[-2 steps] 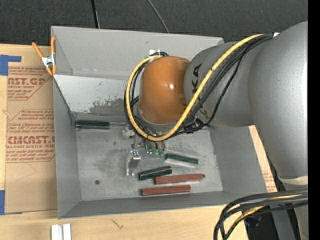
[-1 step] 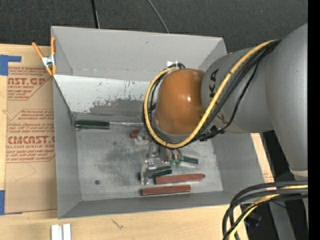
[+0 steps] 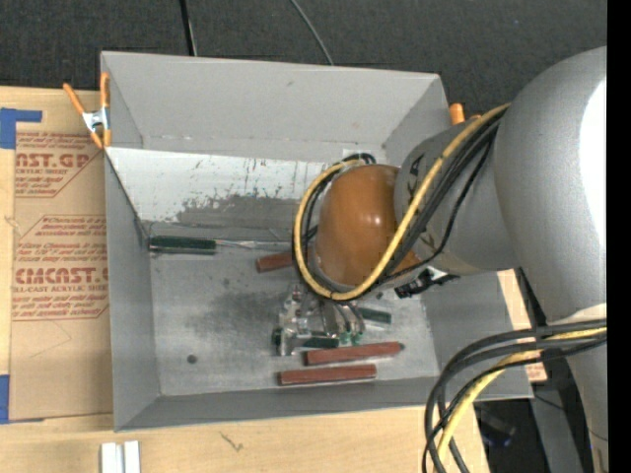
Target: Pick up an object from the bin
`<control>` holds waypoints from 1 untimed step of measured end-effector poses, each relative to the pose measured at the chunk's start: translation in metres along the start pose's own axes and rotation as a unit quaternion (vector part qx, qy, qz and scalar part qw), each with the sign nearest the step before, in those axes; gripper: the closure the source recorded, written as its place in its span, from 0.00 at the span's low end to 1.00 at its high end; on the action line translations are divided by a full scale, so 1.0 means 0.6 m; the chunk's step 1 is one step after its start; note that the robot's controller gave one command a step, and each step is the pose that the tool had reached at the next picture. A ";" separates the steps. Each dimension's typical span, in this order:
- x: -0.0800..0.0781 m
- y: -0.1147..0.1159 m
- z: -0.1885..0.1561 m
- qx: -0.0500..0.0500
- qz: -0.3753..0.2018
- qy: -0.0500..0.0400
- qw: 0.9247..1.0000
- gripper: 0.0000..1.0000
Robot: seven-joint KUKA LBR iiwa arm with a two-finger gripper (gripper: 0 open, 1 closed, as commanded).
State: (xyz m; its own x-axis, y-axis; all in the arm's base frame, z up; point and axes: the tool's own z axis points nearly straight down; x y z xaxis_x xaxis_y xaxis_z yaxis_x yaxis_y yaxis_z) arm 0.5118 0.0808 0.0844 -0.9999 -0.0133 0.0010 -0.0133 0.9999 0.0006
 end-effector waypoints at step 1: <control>0.000 0.000 0.000 0.000 0.000 0.000 1.000 1.00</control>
Offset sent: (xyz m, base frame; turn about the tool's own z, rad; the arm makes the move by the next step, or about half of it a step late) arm 0.0050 -0.0004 0.0422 -0.0063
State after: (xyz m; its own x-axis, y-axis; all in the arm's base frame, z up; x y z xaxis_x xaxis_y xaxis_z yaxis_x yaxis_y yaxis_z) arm 0.5118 0.0809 0.0844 -0.9999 -0.0135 0.0009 -0.0135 0.9999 0.0011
